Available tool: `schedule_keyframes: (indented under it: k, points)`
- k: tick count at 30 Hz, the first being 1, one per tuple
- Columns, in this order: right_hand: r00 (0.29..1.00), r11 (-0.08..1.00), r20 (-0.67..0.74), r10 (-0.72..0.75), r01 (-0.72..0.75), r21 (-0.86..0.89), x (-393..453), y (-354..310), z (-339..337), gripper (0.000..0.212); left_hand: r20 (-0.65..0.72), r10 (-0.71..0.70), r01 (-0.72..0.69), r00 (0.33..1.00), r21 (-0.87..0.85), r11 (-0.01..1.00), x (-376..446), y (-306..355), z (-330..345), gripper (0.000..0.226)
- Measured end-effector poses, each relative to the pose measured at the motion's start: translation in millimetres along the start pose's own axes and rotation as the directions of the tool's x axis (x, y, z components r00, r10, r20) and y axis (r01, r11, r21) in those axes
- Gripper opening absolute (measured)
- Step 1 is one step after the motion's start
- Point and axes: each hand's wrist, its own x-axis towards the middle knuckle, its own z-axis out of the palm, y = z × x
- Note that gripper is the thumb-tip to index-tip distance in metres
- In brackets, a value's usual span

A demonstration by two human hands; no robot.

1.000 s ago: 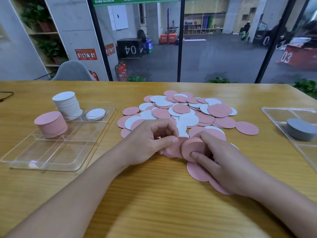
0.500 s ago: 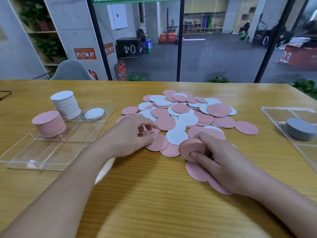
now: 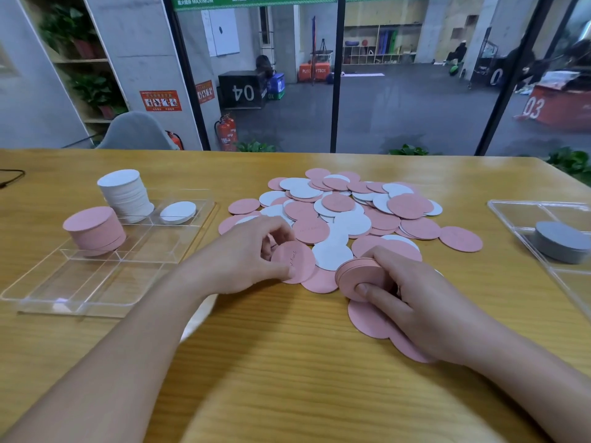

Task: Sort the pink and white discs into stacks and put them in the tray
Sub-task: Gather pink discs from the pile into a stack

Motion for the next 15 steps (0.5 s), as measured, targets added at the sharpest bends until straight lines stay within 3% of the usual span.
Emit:
schedule_keyframes:
  k: [4,8,15]
  points:
    - [1.000,1.000,0.004,0.010,-0.010,0.010,0,-1,-1,0.012,-0.122,0.051,-0.073,0.991,-0.187,0.980,4,4,4,0.014]
    - [1.000,1.000,0.002,0.011,-0.011,0.008,-1,-1,-1,0.014,-0.197,0.067,-0.128,0.978,-0.315,0.940,5,11,9,0.010]
    - [1.000,0.999,-0.029,0.013,-0.012,0.031,-1,-1,1,0.013,-0.136,0.179,-0.219,0.974,-0.402,0.889,1,27,22,0.013]
